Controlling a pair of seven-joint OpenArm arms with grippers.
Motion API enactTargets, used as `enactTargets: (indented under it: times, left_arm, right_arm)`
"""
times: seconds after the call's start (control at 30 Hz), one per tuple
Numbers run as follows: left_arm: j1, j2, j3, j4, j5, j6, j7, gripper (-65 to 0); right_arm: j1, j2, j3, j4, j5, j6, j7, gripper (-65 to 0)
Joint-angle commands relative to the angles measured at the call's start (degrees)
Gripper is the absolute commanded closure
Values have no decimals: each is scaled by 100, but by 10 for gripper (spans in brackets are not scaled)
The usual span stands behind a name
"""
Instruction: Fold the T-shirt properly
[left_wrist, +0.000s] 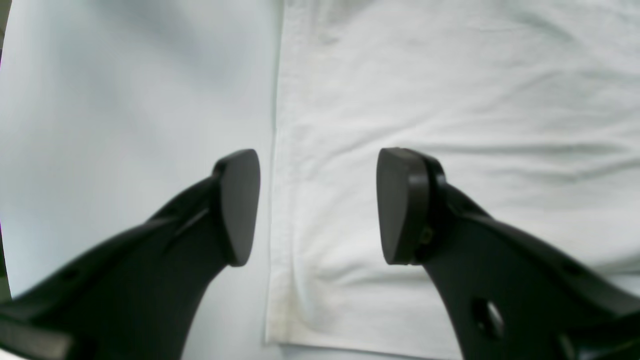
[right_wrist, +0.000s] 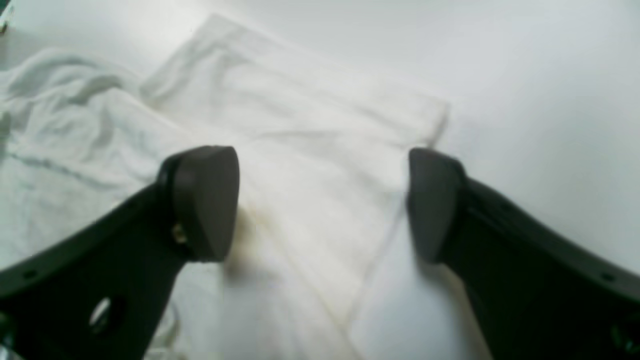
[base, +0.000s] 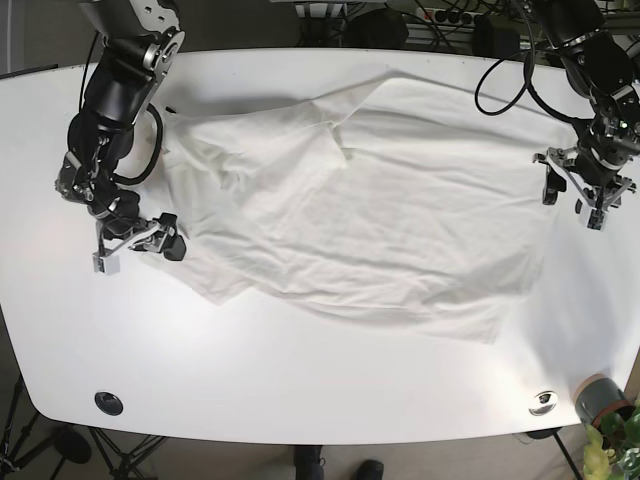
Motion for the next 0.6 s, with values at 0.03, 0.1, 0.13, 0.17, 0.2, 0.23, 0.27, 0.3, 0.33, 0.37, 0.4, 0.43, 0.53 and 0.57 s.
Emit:
enactTargets:
  times: [0.03, 0.1, 0.13, 0.17, 0.2, 0.23, 0.27, 0.3, 0.33, 0.37, 0.4, 0.43, 0.53, 0.57]
  left_arm:
    - [-63, -113, -36, 91, -63, 41, -97, -346]
    - [-63, -113, -36, 91, -63, 41, -97, -346]
    - [-63, -113, -36, 91, -63, 41, -97, -346]
    - [-63, -113, -36, 91, -63, 41, -97, -346]
    - [-72, -113, -36, 91, -63, 41, -97, -346]
    - [-72, -113, -36, 82, -63, 41, -106, -346]
    - [-72, -113, -36, 82, -63, 50, -115, -346]
    - [-81, -113, -36, 82, -63, 50, -115, -346]
    - [-90, -113, -36, 82, -63, 50, -115, -346]
    - [-169, -113, -36, 82, -63, 58, -115, -346]
    - [-292, -113, -36, 56, -45, 102, -106, -346]
    - [-371, -113, -36, 12, -37, 164, -97, -346]
    - [-731, -104, -36, -296, 210, 463, -106, -349]
    - [-855, -104, -36, -401, 289, 533, -106, -349]
  right_arm:
    - [186, -22, -10, 28, -37, -18, -132, -495]
    - [221, -93, -10, 28, -46, -26, -114, -476]
    - [221, -93, -10, 28, -46, -26, -105, -455]
    - [221, -84, -10, 28, -46, -26, -61, -409]
    - [221, -84, -10, 28, -46, -26, -8, -366]
    - [221, -84, -10, 28, -46, -26, 71, -311]
    - [221, -84, -10, 28, -46, -26, 141, -241]
    - [221, -84, -10, 28, -46, -26, 185, -184]
    - [221, -84, -10, 28, -46, -26, 194, -138]
    - [221, -84, -10, 28, -46, -26, 203, -70]
    - [212, -75, -10, 28, -46, -26, 211, -14]
    - [212, -75, -10, 28, -46, -26, 211, 0]
    - [212, -75, -10, 28, -46, -26, 211, 0]
    - [212, -75, -10, 28, -46, -26, 211, 0]
